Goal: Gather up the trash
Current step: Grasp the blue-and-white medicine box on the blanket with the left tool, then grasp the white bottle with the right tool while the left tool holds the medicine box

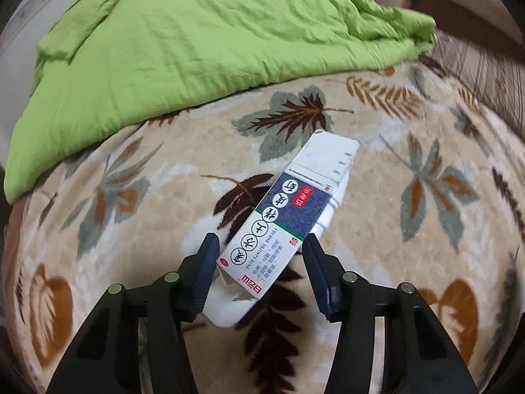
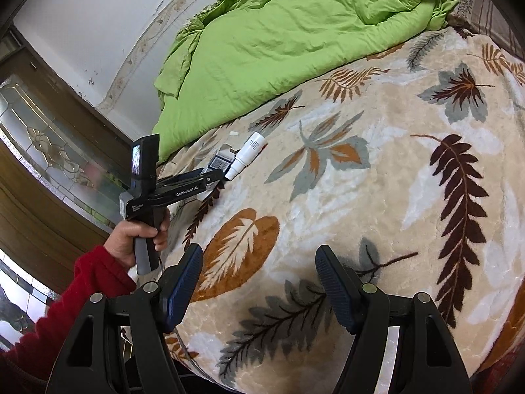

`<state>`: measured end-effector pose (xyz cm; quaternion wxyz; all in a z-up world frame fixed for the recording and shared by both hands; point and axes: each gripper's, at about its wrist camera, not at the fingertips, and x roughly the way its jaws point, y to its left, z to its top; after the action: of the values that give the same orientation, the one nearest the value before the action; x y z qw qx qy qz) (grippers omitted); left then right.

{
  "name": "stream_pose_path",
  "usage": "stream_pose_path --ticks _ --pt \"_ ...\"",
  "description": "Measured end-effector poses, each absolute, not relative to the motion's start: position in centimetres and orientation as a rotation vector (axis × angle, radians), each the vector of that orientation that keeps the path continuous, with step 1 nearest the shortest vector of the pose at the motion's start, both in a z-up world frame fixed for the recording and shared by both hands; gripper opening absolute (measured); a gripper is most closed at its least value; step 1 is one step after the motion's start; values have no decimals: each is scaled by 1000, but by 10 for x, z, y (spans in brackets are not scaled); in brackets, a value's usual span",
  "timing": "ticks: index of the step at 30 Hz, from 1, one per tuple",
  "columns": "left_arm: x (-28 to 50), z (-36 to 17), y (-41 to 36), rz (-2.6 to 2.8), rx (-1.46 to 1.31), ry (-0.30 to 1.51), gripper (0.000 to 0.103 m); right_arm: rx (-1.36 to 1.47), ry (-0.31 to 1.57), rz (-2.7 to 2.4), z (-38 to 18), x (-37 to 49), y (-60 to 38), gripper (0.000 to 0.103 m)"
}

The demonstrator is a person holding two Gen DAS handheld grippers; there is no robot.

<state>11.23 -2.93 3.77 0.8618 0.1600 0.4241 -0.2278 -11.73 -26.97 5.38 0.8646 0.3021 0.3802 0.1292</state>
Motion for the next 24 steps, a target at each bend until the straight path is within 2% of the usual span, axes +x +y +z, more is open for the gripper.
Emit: stream_pose_path --ticks 2,15,24 --pt "100 44 -25 -452 265 881 45 635 798 271 54 -117 -269 75" --pt "-33 93 21 -217 -233 820 44 634 917 299 49 -71 -250 74" --pt "-45 71 32 -119 -241 768 44 590 925 224 69 27 -225 71"
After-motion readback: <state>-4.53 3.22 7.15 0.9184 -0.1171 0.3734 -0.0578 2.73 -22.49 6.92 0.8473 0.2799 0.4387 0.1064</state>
